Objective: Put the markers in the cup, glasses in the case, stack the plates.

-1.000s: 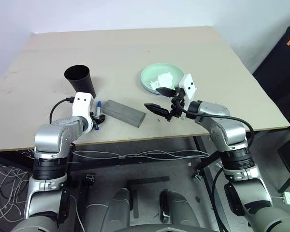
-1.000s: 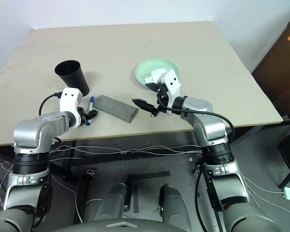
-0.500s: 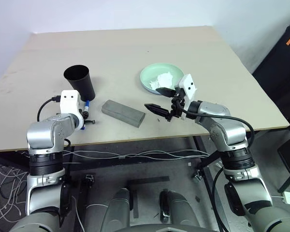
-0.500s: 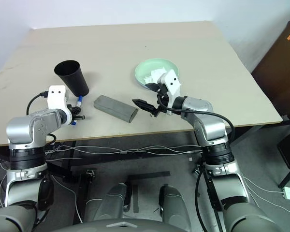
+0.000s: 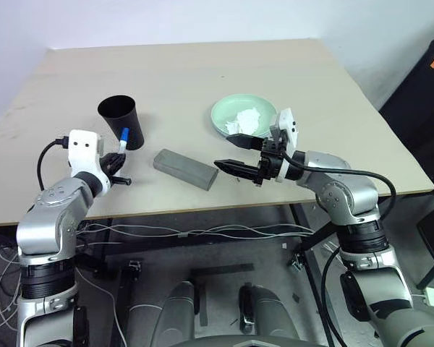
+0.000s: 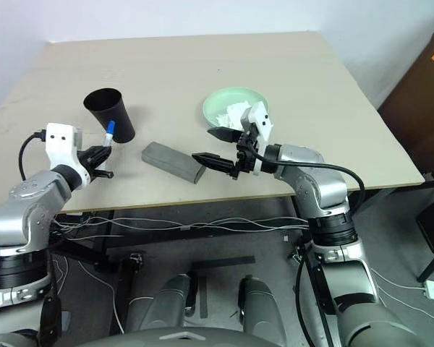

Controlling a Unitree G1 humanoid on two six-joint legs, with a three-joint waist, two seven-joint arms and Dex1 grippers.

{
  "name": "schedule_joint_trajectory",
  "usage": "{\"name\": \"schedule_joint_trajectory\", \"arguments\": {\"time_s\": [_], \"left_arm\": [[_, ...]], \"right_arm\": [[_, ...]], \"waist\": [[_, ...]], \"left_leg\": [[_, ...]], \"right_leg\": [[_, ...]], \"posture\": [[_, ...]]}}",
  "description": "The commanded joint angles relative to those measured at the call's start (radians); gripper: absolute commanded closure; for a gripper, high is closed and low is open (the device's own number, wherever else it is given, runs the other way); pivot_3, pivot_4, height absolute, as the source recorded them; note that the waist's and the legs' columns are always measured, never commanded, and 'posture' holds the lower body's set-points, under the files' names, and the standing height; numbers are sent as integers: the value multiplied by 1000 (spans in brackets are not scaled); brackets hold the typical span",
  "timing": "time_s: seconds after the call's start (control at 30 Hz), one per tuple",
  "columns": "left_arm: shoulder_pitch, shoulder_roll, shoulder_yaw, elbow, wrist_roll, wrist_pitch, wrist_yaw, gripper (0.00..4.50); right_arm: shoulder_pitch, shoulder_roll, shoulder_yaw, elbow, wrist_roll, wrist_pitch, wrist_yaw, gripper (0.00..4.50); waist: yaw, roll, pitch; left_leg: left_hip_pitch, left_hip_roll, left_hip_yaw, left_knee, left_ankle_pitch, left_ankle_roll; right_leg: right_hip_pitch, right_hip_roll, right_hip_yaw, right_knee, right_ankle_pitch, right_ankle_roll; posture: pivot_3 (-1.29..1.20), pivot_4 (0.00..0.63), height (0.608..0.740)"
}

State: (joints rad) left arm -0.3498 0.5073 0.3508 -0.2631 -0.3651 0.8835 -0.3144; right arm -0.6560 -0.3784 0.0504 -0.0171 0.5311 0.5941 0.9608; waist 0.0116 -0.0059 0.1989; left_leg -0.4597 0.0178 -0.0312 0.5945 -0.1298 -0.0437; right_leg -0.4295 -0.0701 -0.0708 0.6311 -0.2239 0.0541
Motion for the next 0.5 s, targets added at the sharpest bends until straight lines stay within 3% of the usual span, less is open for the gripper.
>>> {"name": "schedule_joint_trajectory", "arguments": {"time_s": [0.03,0.27,0.5], "left_arm": [[-1,-6,37,-107,-60,-28,-20,4222],[-123,-86,64,-95,-143,-385,-129,4222],[-337,-55,69,168,-100,-665,-172,4222]], "right_arm": [[-34,-9,-4,-40,24,-11,31,0],[-61,11,6,-8,-4,-36,21,0],[-52,8,-10,-36,20,-16,11,0]], "waist": [[1,0,0],[0,0,0],[0,0,0]], "left_leg": [[0,0,0,0,0,0],[0,0,0,0,0,1],[0,0,1,1,1,1]], "right_leg": [[0,0,0,0,0,0],[0,0,0,0,0,0],[1,3,0,0,0,0]], "posture": [[0,150,740],[0,150,740],[0,150,740]]}}
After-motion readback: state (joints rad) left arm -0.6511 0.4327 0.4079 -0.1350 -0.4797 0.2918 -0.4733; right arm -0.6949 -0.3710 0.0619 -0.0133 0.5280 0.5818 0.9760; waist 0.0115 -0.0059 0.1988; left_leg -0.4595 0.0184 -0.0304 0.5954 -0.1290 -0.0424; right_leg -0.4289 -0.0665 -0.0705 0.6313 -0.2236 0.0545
